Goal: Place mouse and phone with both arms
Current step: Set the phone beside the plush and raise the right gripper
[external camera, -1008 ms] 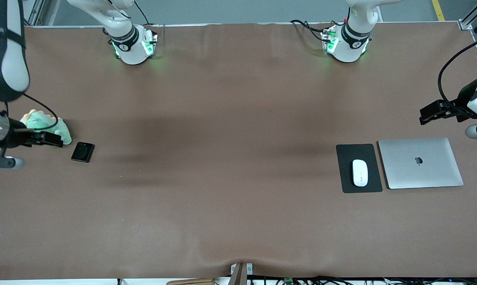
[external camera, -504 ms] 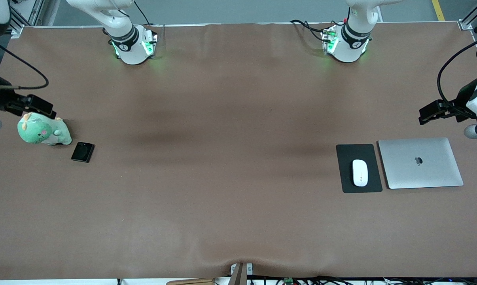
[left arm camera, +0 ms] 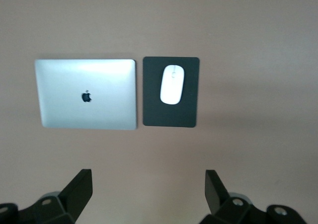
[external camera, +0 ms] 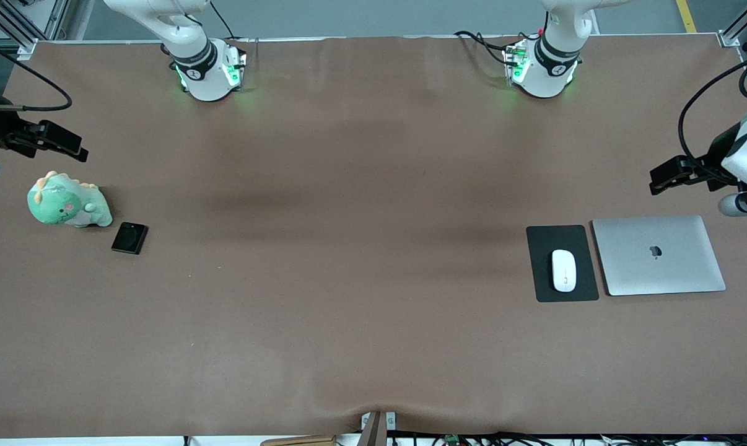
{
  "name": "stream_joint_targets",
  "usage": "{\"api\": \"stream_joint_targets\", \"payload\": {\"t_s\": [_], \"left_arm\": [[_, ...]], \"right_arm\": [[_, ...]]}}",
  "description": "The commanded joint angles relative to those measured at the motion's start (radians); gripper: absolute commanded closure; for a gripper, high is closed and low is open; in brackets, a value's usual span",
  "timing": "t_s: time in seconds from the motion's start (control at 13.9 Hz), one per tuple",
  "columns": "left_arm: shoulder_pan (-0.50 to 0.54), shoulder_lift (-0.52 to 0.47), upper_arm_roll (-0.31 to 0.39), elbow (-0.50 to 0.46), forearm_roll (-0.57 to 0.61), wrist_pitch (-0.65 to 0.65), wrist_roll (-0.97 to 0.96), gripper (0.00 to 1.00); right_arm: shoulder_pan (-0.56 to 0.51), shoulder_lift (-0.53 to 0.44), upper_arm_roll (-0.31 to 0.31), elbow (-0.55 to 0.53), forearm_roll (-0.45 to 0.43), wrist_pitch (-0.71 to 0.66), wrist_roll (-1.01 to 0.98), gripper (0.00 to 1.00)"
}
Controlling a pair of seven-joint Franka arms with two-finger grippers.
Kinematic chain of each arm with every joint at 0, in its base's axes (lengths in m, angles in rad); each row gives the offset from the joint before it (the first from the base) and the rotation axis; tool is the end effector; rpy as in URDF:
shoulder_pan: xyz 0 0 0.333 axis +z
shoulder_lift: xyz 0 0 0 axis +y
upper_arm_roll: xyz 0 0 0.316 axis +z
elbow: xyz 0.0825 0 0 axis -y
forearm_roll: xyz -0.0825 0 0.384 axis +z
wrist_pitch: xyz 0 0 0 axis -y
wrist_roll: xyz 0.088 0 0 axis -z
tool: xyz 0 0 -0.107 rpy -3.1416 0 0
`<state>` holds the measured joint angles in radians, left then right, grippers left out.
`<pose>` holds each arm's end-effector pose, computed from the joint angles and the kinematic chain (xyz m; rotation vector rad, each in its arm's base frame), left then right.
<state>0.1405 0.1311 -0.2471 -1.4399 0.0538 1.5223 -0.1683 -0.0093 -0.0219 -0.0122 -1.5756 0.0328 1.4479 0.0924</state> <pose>0.5871 -0.0467 0.6089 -3.1116 -0.1003 0.0644 0.5343 -0.0077 0.6242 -3.1031 0.1733 0.1663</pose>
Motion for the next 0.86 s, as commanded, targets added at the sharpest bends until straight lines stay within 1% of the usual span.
{"api": "stream_joint_targets", "payload": {"t_s": [0.0,0.07,0.36,0.65,0.79], "left_arm": [[0.005,-0.051,-0.029,-0.007,-0.048,-0.030,-0.132,0.00],[0.005,-0.056,-0.041,-0.008,-0.048,-0.031,-0.157,0.00],[0.008,-0.059,-0.041,-0.005,-0.042,-0.059,-0.142,0.00],[0.013,-0.059,-0.043,-0.001,-0.034,-0.059,-0.146,0.00],[0.011,-0.080,-0.041,-0.004,-0.034,-0.060,-0.148,0.00]], "right_arm": [[0.011,-0.033,-0.011,-0.024,0.015,-0.014,-0.014,0.00],[0.009,-0.033,-0.011,-0.023,0.015,-0.018,-0.025,0.00],[0.012,-0.036,-0.003,-0.017,0.016,-0.014,-0.025,0.00],[0.011,-0.036,-0.002,-0.008,0.016,-0.011,-0.026,0.00],[0.009,-0.036,-0.002,0.003,0.016,-0.012,-0.028,0.00]]}}
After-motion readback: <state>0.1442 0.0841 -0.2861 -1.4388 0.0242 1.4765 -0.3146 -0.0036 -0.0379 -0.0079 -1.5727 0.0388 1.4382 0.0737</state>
